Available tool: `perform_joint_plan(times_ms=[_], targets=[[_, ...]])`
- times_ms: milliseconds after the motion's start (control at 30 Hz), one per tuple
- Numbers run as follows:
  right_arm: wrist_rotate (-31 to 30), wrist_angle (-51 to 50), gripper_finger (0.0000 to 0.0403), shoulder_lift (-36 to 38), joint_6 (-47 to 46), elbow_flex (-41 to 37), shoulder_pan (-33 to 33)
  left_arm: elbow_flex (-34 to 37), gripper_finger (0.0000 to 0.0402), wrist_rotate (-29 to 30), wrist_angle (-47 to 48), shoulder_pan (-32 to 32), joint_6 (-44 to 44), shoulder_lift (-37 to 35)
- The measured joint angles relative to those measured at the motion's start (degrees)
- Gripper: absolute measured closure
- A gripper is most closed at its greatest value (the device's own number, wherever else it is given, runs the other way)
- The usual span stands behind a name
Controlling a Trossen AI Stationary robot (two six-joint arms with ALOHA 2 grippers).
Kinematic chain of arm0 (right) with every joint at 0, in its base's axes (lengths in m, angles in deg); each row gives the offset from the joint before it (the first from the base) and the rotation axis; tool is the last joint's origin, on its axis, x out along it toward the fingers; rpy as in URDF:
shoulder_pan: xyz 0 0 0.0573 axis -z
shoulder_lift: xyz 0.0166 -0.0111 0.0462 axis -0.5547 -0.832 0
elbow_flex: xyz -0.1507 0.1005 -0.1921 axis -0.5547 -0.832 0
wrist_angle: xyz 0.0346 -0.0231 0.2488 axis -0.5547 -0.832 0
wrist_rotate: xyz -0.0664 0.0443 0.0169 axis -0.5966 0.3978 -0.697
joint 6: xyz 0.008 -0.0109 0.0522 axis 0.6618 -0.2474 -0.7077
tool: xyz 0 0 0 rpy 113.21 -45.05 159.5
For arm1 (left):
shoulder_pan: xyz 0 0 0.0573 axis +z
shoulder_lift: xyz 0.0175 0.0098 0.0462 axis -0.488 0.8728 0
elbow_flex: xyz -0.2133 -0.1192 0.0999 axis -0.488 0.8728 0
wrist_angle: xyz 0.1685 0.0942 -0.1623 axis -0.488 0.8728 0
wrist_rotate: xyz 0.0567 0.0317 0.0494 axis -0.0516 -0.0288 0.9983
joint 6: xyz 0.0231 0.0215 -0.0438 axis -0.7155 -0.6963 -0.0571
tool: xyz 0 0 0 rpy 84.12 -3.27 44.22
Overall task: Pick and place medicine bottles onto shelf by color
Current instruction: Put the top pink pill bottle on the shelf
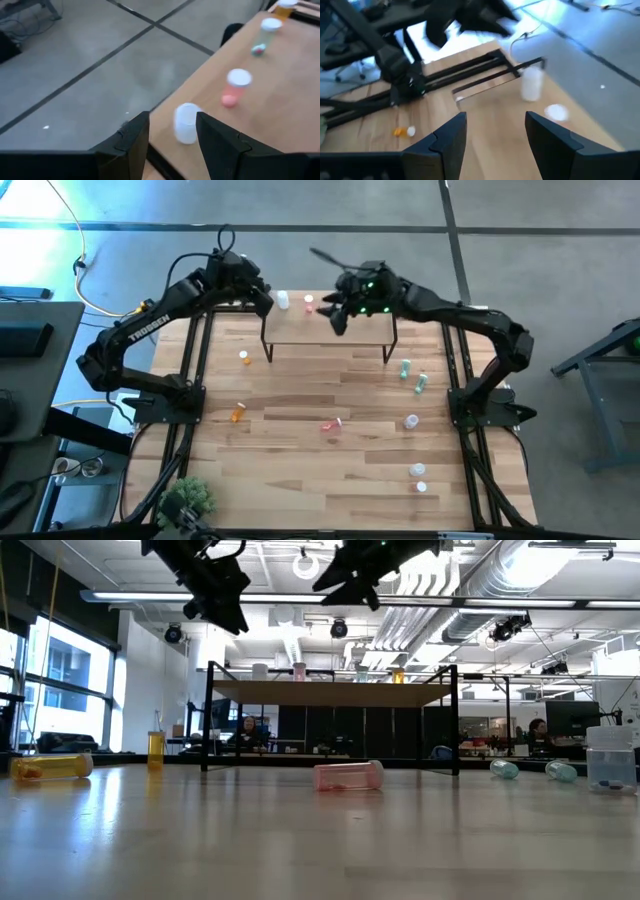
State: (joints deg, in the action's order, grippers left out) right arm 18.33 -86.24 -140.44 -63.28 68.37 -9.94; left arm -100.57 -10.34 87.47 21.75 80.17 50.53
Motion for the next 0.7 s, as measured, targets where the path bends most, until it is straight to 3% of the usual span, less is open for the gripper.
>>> perform_joint_plan(times_ms=[533, 700], targets=[[-3.2, 9.4, 0.0210, -12.9, 4.9, 0.0, -4.7, 0.0, 0.0248, 0.1, 0.0, 5.4, -4.4, -0.1], [-7.1, 13.1, 0.0210, -15.9, 4.4, 0.0, -4.7, 0.0, 0.0248, 0.1, -0.1, 6.2, -4.4, -0.1]])
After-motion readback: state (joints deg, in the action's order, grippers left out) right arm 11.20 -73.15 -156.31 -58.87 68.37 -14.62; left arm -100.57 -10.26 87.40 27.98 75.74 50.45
